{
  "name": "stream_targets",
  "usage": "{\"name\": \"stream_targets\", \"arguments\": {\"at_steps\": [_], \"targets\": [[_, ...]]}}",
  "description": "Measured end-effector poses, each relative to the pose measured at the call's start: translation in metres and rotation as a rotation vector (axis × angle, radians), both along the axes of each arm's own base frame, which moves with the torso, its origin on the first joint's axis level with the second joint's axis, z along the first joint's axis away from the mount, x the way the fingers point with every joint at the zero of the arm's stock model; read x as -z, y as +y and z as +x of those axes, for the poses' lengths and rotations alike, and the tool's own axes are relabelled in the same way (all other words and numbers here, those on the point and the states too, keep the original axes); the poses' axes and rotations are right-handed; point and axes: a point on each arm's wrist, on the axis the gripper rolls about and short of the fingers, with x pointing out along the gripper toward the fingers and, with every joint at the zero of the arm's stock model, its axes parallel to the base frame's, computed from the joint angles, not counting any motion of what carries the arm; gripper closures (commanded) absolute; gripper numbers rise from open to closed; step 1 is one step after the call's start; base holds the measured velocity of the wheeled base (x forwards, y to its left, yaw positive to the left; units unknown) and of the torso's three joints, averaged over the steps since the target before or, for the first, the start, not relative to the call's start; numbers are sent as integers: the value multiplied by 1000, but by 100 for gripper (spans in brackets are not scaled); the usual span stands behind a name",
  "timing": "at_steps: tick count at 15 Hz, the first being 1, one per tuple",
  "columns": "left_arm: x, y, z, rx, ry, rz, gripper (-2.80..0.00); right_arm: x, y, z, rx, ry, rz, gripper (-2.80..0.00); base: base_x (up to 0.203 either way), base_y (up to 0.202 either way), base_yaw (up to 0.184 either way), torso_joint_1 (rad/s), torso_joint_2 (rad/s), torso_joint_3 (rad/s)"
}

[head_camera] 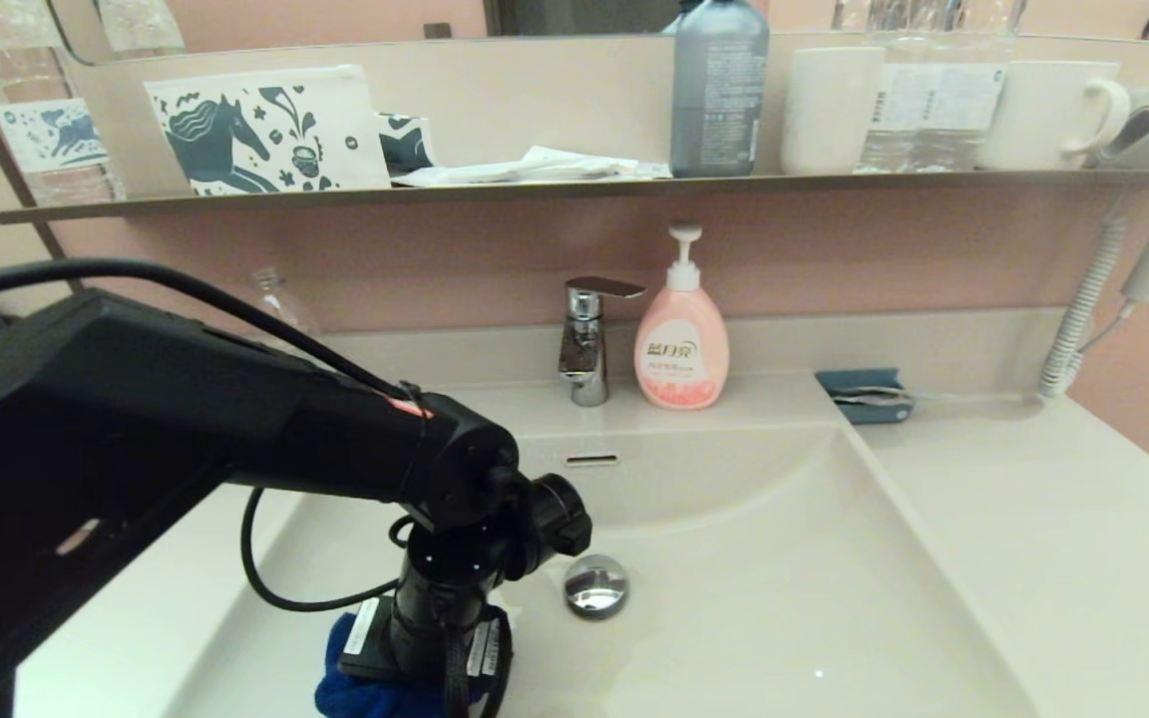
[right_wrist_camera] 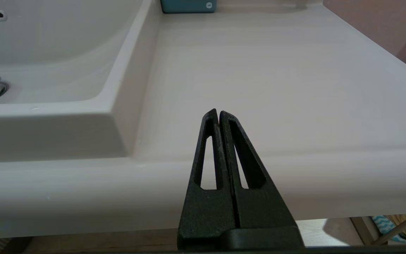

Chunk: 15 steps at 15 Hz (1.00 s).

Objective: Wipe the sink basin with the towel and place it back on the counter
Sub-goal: Wipe the sink

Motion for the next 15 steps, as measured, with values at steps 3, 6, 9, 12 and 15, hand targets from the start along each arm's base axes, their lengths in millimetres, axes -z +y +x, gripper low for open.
{"name": "stream_targets", "arguments": {"at_steps": [3, 6, 9, 12, 15], "targets": [[-5, 20, 2, 48, -53, -6, 0, 0, 0, 0, 0, 0, 0, 0, 0, 0, 0, 0, 0, 0], [-2, 34, 14, 117, -159, -69, 0, 0, 0, 0, 0, 0, 0, 0, 0, 0, 0, 0, 0, 0], [-4, 48, 28, 139, -220, -93, 0, 0, 0, 0, 0, 0, -1, 0, 0, 0, 0, 0, 0, 0], [-8, 61, 52, 145, -360, -131, 0, 0, 0, 0, 0, 0, 0, 0, 0, 0, 0, 0, 0, 0], [-4, 63, 69, 128, -484, -171, 0, 0, 0, 0, 0, 0, -1, 0, 0, 0, 0, 0, 0, 0]]}}
